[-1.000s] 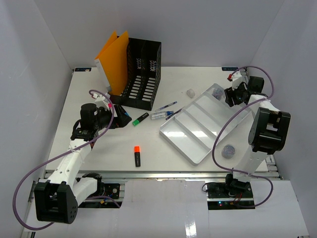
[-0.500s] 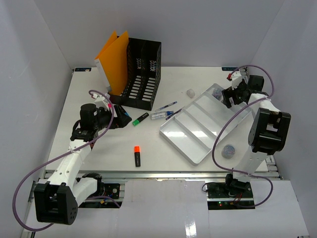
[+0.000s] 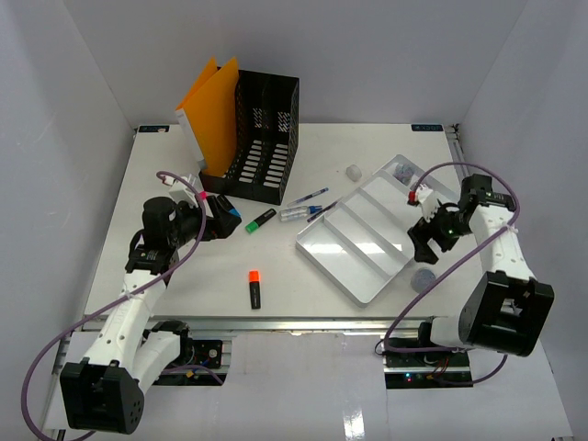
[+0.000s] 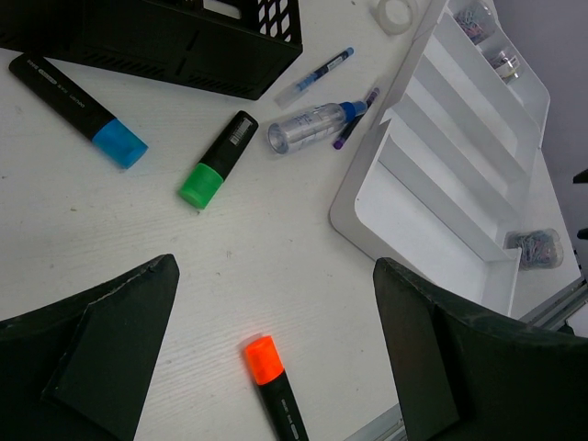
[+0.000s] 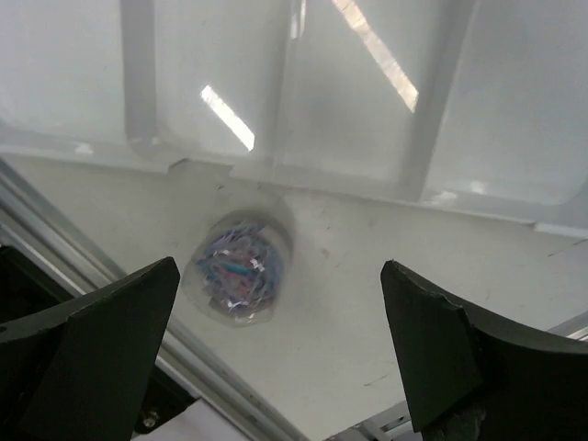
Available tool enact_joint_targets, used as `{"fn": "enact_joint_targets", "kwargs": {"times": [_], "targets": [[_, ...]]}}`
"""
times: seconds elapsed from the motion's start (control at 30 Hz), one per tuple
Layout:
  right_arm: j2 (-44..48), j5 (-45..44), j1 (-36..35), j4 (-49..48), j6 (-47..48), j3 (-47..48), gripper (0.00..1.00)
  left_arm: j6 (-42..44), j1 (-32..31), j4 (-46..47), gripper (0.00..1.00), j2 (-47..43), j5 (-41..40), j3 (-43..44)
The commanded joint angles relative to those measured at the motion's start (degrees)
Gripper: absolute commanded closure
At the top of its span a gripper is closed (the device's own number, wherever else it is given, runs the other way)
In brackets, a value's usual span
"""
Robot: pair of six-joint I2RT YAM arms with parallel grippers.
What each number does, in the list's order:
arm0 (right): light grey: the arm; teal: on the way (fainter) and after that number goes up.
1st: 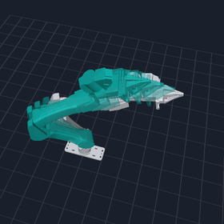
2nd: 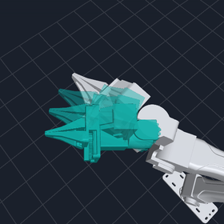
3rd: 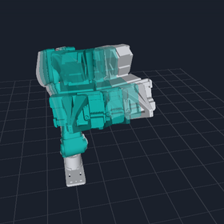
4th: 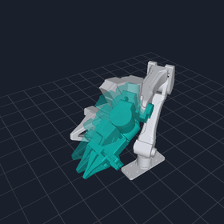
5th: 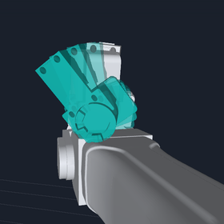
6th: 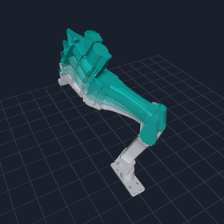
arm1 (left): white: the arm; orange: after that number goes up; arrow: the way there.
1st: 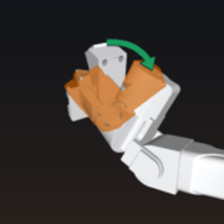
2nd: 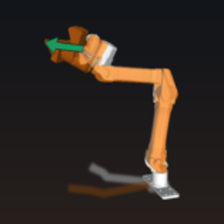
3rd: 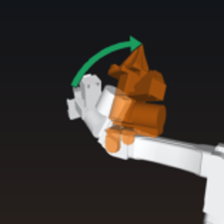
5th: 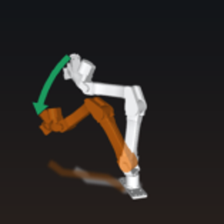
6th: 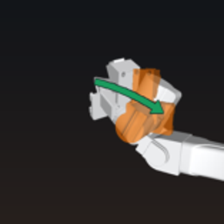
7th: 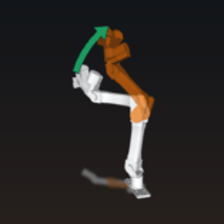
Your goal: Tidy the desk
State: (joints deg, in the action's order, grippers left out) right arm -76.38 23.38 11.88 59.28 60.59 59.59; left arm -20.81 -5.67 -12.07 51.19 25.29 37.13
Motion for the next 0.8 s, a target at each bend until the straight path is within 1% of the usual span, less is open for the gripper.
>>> {"fn": "enact_joint_targets", "kwargs": {"times": [0.0, 0.1, 0.3, 0.4, 0.57, 0.77], "targets": [[6.5, -6.7, -0.11, 6.42, 8.39, -5.55, 0.04, -0.28, 0.4, 0.2, 0.02, -1.64, 1.08, -0.57], [7.12, -7.65, -0.49, 7.37, 8.2, -6.88, 0.1, -0.24, 0.4, 0.2, 0.02, -2.21, 1.06, -0.65], [7.03, -9.32, -2.31, 4.9, 4.56, -10.6, 0.1, -0.1, 0.4, 0.2, 0.02, -2.63, 1.08, -0.61], [6.37, -10.15, -3.98, 2.2, 1.61, -12.56, 0.1, -0.1, 0.4, 0.2, 0.02, -2.76, 1.08, -0.65], [6.43, -14.31, -5.29, -6.22, -3.2, -15.77, 0.1, -0.03, 0.4, 0.13, 0.02, -2.84, 1.08, -0.73], [6.16, -15.21, -6.46, -10.16, -5.09, -17.59, 0.1, -0.02, 0.4, 0.12, 0.02, -2.76, 1.08, -0.65]]}}
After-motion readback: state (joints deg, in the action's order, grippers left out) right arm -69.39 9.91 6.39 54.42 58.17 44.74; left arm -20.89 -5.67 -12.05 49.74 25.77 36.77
